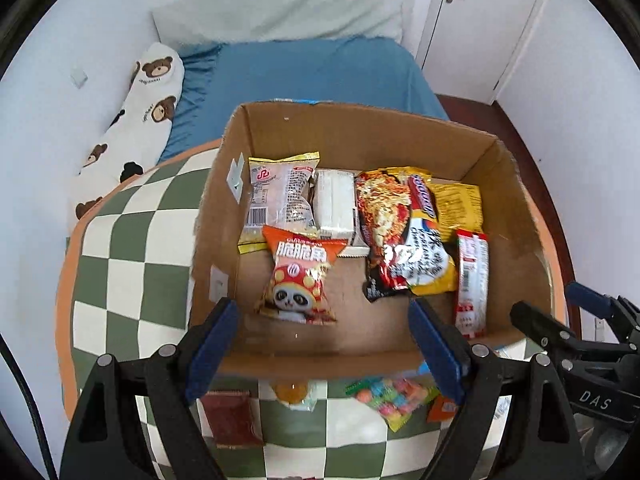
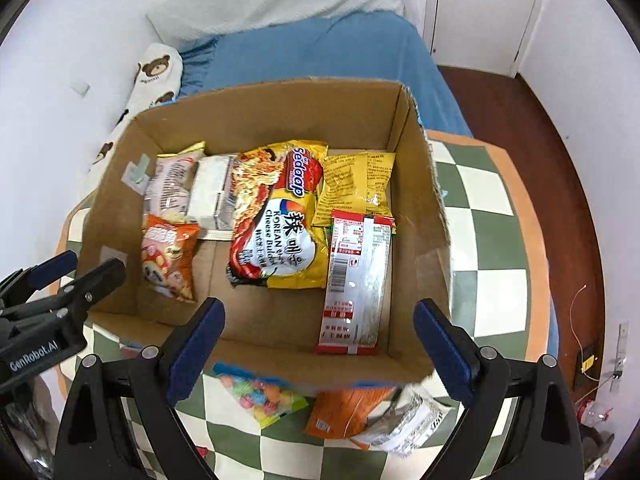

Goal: Organize snacks
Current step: 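Open both tools to drop the Cuicuijiao bag and stick pack into the box, then grasp the small red packet with the left tool while the right tool grasps the candy bag, then lift both held packets and carry them over the box, then open both tools to release the red packet and candy bag into the box, then grasp the red sauce packet with the left tool while the right tool grasps the orange Qinzhen bag, then lift both held packets and carry them over the box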

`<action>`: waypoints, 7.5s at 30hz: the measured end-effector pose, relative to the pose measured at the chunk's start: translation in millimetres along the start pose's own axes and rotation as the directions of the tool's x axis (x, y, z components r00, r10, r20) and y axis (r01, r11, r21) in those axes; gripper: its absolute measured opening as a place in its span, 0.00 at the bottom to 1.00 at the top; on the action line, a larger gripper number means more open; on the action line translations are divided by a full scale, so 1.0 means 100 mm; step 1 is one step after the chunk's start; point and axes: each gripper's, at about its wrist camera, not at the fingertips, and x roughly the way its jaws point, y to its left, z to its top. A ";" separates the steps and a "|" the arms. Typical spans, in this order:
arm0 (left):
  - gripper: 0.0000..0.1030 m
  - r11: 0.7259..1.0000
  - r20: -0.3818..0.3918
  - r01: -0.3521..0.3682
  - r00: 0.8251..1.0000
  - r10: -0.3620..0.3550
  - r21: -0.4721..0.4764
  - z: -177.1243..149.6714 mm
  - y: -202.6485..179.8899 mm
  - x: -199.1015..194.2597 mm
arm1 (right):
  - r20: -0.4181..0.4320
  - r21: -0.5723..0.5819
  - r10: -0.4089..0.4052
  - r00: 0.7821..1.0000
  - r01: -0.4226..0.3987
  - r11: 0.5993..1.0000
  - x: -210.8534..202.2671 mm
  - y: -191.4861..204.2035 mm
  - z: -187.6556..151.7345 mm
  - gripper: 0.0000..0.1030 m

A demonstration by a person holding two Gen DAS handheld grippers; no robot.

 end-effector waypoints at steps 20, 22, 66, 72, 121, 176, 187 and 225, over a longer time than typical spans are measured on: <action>0.84 0.998 0.159 0.037 0.987 -0.029 -0.051 -0.62 0.05 -0.90 | 0.182 0.013 0.064 0.981 -0.067 0.998 -1.04 0.19 -0.71 0.94; 0.84 0.998 0.140 0.003 0.990 0.007 -0.070 -0.71 0.11 -0.82 | 0.163 0.020 0.072 0.984 -0.076 0.997 -0.96 0.17 -0.78 0.94; 0.70 0.955 -0.474 0.195 0.834 -0.281 -0.222 -2.44 -0.07 1.38 | -0.405 0.081 0.188 0.895 -0.169 0.982 1.38 0.05 -2.18 0.55; 0.71 0.926 -0.455 0.243 0.816 -0.356 -0.289 -2.52 -0.06 1.41 | -0.367 0.176 0.189 0.911 -0.132 0.975 1.40 0.01 -2.32 0.65; 0.35 0.964 -0.371 0.251 0.890 -0.267 -0.091 0.55 -0.31 1.00 | -0.099 0.053 0.214 0.972 -0.210 0.976 0.32 0.05 0.27 0.52; 0.83 0.999 0.276 -0.039 0.961 0.029 0.031 -0.61 -0.09 -1.16 | 0.298 -0.007 0.040 0.954 -0.040 0.999 -1.35 0.16 -0.75 0.95; 0.83 0.987 0.080 -0.137 0.986 0.144 -0.089 -1.09 0.45 -0.36 | 0.095 0.093 0.075 0.993 -0.084 0.992 -0.30 -0.13 -1.10 0.76; 0.53 0.996 -0.447 0.027 0.892 -0.064 -0.088 -2.60 0.47 1.08 | -0.358 0.071 0.148 0.922 -0.132 0.989 1.13 0.35 -2.52 0.58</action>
